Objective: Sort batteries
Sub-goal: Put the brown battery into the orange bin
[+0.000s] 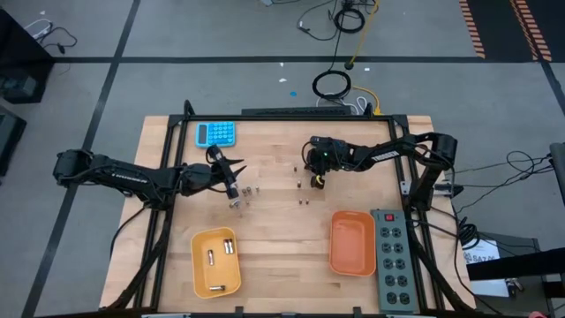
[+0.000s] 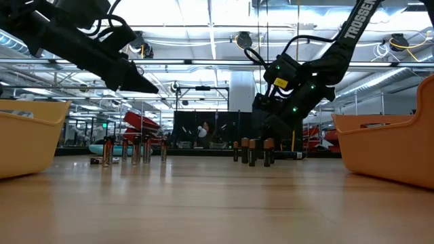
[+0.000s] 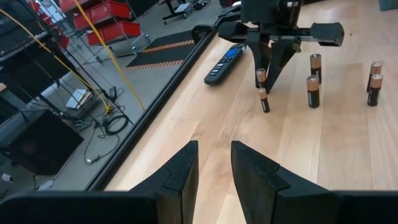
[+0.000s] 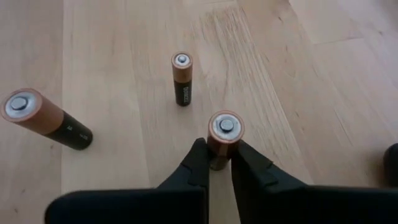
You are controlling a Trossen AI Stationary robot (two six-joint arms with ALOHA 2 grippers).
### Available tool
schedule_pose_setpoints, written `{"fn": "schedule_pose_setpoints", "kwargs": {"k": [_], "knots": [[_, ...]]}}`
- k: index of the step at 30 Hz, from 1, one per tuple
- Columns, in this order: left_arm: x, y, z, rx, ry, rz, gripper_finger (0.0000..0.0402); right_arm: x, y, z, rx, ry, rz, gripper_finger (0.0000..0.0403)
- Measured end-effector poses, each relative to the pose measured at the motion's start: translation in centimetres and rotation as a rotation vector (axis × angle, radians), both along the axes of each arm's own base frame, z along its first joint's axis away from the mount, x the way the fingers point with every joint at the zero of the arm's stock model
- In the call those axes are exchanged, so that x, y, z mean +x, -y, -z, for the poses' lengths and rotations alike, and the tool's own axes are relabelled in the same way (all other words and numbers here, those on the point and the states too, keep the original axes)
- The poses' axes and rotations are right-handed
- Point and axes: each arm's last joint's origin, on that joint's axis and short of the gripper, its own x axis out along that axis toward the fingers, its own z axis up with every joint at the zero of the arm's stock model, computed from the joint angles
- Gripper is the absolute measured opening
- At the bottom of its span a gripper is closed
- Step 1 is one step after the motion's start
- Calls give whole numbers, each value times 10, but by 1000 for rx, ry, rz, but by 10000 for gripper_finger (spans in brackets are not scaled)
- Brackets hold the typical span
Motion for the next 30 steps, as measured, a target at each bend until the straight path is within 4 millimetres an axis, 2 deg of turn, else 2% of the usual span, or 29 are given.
{"fn": "schedule_pose_setpoints", "kwargs": {"k": [6,14,18,21,25,28,30], "knots": [[0,0,1,-6,-12,-2,105,-1,0,-3,-25,-8,-1,22],[0,1,2,-16,-18,21,105,-18,-3,-41,-100,-32,14,22],[0,1,2,-16,-17,21,105,-32,-18,-64,-83,-54,8,22],[0,1,2,-16,-17,21,105,-44,-37,-84,-67,-54,-23,22],[0,1,2,-16,-15,20,105,-63,-66,-107,70,-16,-165,22],[0,1,2,-16,-15,20,105,-79,-81,-113,359,-39,-240,22],[0,1,2,-16,-15,20,105,-87,-90,-111,508,-111,-224,22]]}}
